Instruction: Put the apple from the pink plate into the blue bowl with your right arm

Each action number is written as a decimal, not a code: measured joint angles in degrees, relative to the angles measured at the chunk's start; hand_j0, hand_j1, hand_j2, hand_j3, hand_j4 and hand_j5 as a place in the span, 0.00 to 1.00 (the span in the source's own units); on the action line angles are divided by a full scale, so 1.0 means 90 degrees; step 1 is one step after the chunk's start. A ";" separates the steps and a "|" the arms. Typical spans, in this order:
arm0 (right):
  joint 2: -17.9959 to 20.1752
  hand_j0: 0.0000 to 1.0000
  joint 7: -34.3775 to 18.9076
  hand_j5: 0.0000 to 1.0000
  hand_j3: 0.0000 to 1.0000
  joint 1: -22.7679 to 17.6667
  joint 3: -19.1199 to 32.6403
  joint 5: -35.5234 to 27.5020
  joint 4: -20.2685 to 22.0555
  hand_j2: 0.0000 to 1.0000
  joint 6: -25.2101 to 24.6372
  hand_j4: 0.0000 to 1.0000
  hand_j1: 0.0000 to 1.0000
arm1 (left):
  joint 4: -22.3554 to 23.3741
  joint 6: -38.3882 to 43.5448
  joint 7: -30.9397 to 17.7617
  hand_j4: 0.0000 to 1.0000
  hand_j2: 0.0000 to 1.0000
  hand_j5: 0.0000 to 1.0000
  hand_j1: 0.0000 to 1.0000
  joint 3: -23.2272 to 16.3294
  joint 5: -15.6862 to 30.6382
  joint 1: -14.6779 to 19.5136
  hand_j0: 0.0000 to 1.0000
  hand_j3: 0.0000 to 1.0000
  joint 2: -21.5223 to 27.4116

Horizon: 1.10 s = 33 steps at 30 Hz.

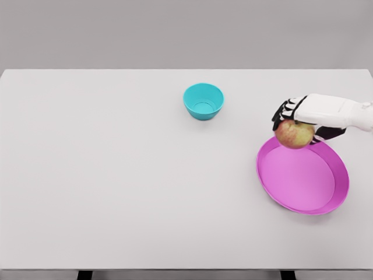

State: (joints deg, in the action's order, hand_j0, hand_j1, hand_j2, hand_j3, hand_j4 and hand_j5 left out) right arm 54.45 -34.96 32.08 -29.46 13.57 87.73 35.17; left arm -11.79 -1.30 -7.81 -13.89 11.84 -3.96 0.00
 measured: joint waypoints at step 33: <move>-0.1845 0.53 -0.0007 0.53 0.53 0.1660 -0.0621 0.0351 -0.2220 0.53 -0.0002 0.53 0.53 | 0.0001 0.0002 0.0000 1.00 1.00 1.00 1.00 0.0000 0.0000 0.0000 1.00 1.00 0.0000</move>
State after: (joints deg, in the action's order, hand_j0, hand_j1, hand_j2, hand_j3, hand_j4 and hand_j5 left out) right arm 37.84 -35.03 47.02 -35.05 16.73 67.75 35.15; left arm -11.78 -1.28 -7.81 -13.88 11.84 -3.96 0.00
